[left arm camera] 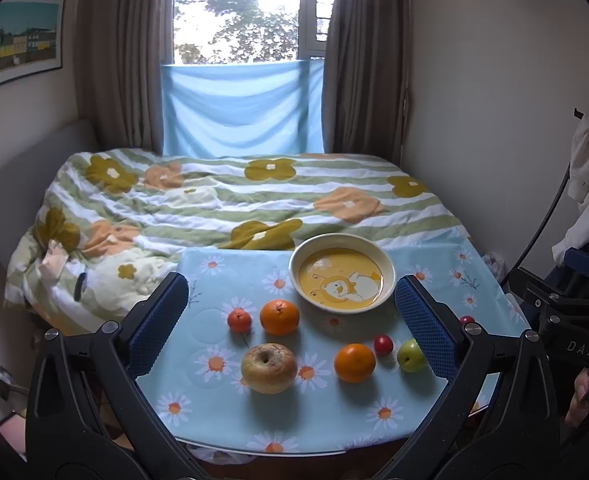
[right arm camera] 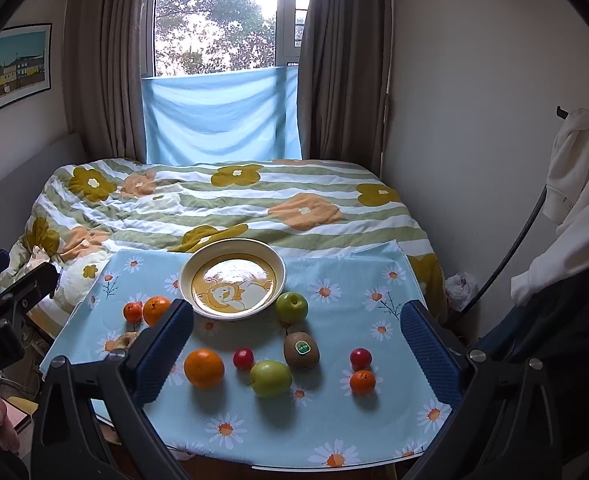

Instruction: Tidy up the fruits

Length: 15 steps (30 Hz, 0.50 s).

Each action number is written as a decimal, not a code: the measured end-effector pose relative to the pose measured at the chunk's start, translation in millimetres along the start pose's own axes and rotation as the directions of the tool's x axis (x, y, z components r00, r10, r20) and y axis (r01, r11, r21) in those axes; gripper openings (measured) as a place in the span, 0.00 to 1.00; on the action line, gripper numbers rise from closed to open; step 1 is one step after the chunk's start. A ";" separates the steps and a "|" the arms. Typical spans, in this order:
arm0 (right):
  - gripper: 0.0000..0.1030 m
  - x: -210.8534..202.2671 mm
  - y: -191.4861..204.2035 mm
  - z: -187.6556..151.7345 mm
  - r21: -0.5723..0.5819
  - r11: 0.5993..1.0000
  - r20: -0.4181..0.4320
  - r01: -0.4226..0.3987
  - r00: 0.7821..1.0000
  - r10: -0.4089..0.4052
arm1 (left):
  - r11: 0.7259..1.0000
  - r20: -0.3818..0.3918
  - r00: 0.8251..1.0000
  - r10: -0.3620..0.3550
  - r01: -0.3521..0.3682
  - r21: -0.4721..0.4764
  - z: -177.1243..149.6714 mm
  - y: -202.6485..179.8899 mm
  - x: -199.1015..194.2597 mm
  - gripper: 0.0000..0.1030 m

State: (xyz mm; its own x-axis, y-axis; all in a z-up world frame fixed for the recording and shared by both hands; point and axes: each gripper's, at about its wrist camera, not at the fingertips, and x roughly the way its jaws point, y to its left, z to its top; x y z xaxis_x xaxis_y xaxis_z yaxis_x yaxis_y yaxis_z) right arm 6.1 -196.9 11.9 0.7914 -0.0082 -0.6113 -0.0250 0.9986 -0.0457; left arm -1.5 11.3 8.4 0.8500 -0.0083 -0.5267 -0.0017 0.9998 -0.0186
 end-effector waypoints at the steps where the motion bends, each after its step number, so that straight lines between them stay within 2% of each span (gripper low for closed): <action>1: 1.00 0.0 0.2 -0.1 0.000 1.000 0.000 0.001 1.000 -0.001 | 1.000 0.000 1.000 -0.001 0.001 0.000 0.2 0.4 -0.1 1.00; 15: 1.00 0.6 2.4 3.2 0.002 1.000 0.002 0.001 1.000 -0.001 | 1.000 -0.001 1.000 -0.004 0.004 0.003 1.3 1.4 2.8 1.00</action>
State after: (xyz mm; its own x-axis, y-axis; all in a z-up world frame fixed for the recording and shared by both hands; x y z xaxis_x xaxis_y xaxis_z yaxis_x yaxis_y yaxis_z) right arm 8.5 -194.3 14.0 0.7929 -0.0094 -0.6093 -0.0225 0.9988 -0.0446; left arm 1.6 12.7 8.1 0.8496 -0.0119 -0.5274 0.0027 0.9998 -0.0183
